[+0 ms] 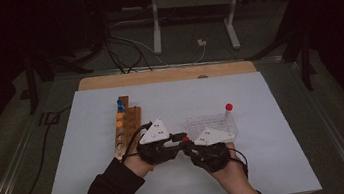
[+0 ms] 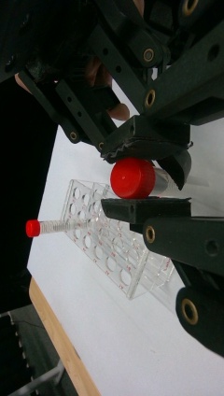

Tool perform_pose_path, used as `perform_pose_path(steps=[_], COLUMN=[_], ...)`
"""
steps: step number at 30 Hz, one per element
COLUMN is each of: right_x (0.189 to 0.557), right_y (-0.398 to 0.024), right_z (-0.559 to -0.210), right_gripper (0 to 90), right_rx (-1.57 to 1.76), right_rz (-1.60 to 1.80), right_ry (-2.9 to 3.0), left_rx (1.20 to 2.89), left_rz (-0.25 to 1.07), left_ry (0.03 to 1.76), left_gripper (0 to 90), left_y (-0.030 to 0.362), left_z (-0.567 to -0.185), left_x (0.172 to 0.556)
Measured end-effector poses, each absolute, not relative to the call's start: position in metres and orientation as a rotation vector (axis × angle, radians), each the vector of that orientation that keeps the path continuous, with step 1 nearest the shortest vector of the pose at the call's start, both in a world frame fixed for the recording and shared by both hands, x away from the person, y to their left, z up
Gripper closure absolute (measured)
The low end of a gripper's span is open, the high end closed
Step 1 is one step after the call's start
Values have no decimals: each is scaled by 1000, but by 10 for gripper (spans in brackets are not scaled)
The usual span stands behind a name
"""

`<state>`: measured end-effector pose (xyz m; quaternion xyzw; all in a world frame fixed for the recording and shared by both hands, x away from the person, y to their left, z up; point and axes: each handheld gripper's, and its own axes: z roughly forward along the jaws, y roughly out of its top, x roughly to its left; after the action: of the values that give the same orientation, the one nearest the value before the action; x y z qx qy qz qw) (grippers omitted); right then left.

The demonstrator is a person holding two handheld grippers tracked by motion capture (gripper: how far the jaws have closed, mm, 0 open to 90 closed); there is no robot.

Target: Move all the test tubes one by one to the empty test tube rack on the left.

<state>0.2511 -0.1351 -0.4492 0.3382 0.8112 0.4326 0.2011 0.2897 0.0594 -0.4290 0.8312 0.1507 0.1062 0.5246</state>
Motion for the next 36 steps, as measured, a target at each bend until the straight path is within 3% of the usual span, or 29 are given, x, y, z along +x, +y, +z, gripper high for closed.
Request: perform_pose_path(steps=[20, 32, 36], right_x=[254, 256, 258], right_y=[-149, -158, -162], right_z=[-440, -434, -434], right_gripper=[388, 36, 0], right_rx=[998, 1028, 1034], right_rz=[1269, 1257, 1277], right_ry=[2185, 2129, 2128], left_rx=[1915, 1865, 1849], left_rz=[365, 441, 475], left_ry=[441, 520, 547], left_gripper=[720, 719, 720], left_y=[93, 130, 143], left_z=[-402, -386, -382], left_x=[299, 304, 307])
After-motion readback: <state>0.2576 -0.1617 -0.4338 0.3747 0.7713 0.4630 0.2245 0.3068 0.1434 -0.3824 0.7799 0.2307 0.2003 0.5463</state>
